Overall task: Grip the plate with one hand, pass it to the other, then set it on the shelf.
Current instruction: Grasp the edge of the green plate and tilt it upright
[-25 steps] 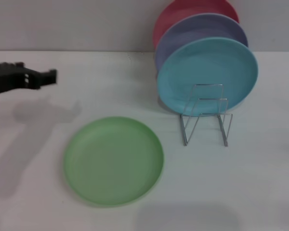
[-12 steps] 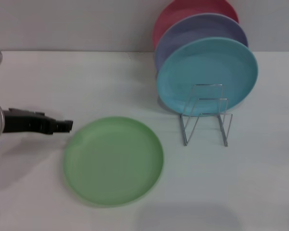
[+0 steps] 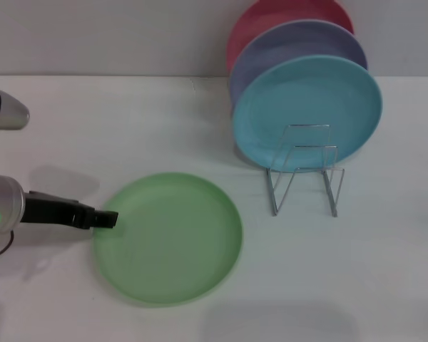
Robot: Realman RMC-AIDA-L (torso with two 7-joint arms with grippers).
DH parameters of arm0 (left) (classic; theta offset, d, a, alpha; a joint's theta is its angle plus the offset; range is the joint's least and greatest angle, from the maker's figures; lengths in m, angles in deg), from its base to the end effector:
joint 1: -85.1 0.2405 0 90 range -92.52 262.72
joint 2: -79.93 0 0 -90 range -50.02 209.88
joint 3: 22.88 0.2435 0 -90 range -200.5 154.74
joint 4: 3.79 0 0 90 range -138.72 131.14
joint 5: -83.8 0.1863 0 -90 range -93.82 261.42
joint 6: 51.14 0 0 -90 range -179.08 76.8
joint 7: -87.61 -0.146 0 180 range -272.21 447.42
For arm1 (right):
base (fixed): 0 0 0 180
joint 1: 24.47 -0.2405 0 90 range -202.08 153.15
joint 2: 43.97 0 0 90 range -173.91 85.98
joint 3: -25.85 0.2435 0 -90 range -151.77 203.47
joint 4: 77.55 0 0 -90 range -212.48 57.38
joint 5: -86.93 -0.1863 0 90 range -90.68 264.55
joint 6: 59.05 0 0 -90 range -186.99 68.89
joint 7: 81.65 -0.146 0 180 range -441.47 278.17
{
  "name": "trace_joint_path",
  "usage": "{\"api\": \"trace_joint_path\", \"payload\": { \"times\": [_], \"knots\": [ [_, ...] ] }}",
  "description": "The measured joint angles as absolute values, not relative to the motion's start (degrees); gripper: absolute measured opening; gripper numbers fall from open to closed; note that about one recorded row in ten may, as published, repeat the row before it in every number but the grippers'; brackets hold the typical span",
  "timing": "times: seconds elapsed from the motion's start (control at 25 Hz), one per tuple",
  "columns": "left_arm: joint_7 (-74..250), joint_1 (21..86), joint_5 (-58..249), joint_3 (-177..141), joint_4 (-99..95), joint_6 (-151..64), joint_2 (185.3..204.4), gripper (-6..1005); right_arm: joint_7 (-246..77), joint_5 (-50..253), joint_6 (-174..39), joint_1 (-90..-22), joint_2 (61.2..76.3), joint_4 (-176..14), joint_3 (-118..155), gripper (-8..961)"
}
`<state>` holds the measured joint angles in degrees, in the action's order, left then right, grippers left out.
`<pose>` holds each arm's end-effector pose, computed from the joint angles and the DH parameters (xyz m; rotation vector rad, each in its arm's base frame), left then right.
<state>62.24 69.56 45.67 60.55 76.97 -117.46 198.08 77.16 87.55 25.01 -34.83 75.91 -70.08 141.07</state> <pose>-0.2405 0.3085 0.0085 -2.2625 -1.1954 0.1107 0.3690 0.2246 0.0907 -1.0911 0.5557 0.7924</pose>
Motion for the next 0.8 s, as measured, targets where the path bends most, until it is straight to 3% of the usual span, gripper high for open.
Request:
{"api": "trace_joint_path", "payload": {
  "times": [0.76, 0.8],
  "knots": [
    [62.50, 66.34, 47.64, 61.33, 71.16, -117.82, 198.10, 698, 77.16, 87.64, 25.18, -34.65, 75.91, -70.07, 141.07, 825],
    [62.46, 66.28, 47.64, 61.33, 71.09, -117.99, 198.07, 648, 77.16, 87.64, 25.22, -34.62, 75.91, -70.08, 141.08, 825]
  ]
}}
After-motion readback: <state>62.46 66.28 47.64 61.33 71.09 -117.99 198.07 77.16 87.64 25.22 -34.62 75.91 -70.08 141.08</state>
